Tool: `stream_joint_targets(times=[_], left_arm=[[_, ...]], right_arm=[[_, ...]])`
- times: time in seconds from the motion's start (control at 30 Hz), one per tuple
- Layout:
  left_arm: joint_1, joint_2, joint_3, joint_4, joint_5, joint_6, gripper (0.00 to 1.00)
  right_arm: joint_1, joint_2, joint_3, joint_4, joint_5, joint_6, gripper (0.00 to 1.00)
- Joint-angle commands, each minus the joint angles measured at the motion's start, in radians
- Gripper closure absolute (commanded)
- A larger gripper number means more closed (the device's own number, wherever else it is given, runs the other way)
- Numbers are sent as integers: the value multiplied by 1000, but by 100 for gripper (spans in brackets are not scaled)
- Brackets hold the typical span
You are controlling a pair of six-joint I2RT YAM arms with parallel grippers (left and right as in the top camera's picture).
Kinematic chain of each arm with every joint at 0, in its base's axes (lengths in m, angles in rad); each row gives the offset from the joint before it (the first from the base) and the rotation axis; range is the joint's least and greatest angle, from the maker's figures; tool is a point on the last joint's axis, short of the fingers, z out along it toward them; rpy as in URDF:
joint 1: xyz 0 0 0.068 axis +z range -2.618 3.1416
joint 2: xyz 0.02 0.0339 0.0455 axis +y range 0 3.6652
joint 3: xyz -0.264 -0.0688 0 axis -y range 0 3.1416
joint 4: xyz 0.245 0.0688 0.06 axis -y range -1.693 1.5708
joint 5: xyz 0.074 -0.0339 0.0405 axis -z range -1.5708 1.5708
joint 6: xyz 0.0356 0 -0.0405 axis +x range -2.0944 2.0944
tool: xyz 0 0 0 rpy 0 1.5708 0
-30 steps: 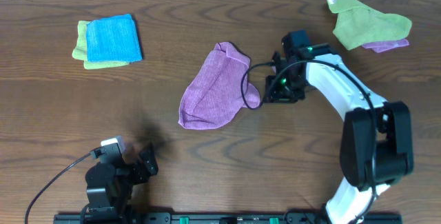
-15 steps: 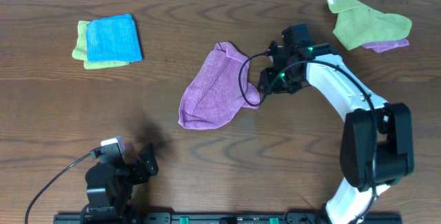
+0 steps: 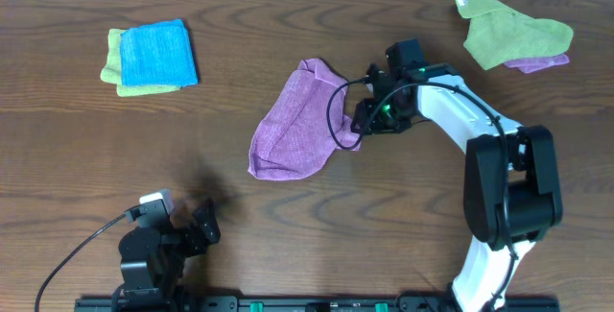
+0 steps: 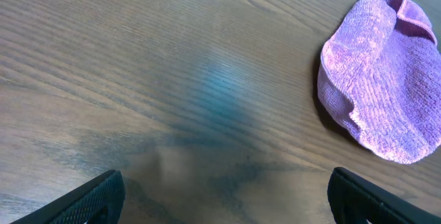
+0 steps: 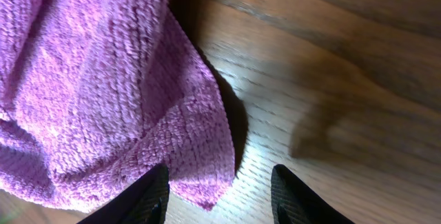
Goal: Fold the cloth
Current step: 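Grasp the right corner of the purple cloth with the right gripper, then drag the purple cloth corner up-right to flatten it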
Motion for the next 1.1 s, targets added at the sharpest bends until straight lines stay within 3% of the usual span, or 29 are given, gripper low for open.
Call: stream_joint_targets(times=[0.0,0.73,0.8,0.97,1.07], left_arm=[[-1,-6,-12,0,7,-6,5],[-1,-6,-12,0,7,-6,5],[-1,-6,-12,0,7,-6,5],[-1,-6,-12,0,7,-6,5],[-1,-6,-12,0,8,-6,5]], right_arm=[[19,6,-3,8,-23,-16,51],[63,59,-3,55,-82,-5,54],[69,61,-3,60,-83,-5,61],[88,89,-3,68,-82,-5,99],[90,96,-3,69,-77,-5,99]])
